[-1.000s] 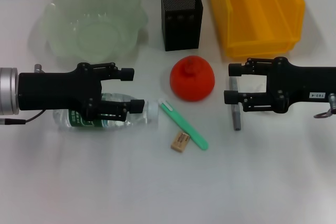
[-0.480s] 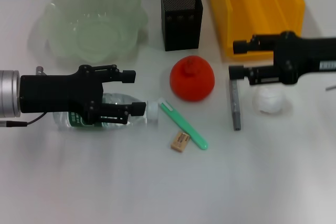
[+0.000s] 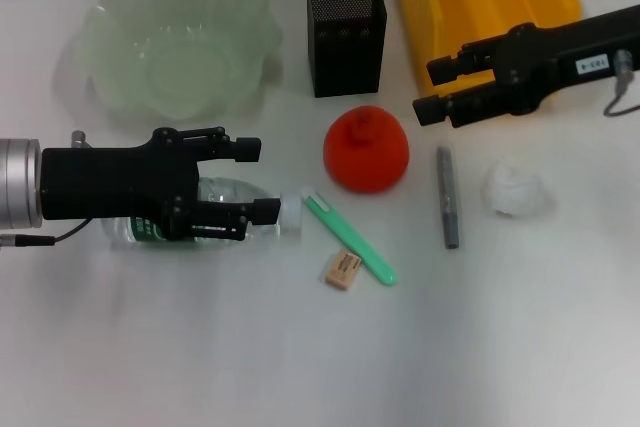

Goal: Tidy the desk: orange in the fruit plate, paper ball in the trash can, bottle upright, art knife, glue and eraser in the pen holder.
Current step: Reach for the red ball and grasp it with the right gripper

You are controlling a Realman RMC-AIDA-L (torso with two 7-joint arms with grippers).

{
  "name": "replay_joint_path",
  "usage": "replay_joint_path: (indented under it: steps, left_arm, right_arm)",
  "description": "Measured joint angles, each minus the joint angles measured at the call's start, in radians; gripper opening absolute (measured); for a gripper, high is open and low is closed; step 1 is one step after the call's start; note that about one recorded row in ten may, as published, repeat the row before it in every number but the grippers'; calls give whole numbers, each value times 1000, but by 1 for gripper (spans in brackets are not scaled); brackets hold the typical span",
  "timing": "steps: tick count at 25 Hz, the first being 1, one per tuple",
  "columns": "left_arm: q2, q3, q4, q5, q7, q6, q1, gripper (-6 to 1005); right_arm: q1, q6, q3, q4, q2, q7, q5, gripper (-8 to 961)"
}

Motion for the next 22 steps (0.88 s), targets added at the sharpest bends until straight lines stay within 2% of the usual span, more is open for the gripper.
replay_joint_path:
  steps: [3, 5, 6, 7, 12, 14, 16, 22]
  left_arm:
    - [0, 0, -1, -1, 0, 0, 0, 846]
    - [0, 1, -1, -1, 0, 0, -1, 846]
    - [0, 2, -2, 0, -3, 0, -3, 846]
    - [0, 2, -2, 0, -3, 0, -3, 846]
    - [0, 2, -2, 1, -9, 0, -7, 846]
    - [0, 3, -2, 1, -11, 0, -7, 846]
    - [0, 2, -2, 0, -15, 0, -8, 846]
    - [0, -3, -1, 1, -24, -3, -9, 846]
  right_arm:
    - [41, 38, -12, -9, 4, 55, -72, 730]
    - [70, 77, -51, -8, 8, 90, -118, 730]
    - [90, 120, -104, -6, 16, 114, -151, 730]
    - [90, 120, -104, -6, 16, 114, -151, 729]
    - [122, 253, -222, -5, 64, 143, -244, 728]
    - [134, 306, -272, 8, 77, 152, -276, 728]
    - [140, 372, -340, 29, 81, 156, -282, 727]
    - [140, 482, -431, 65, 84, 156, -264, 726]
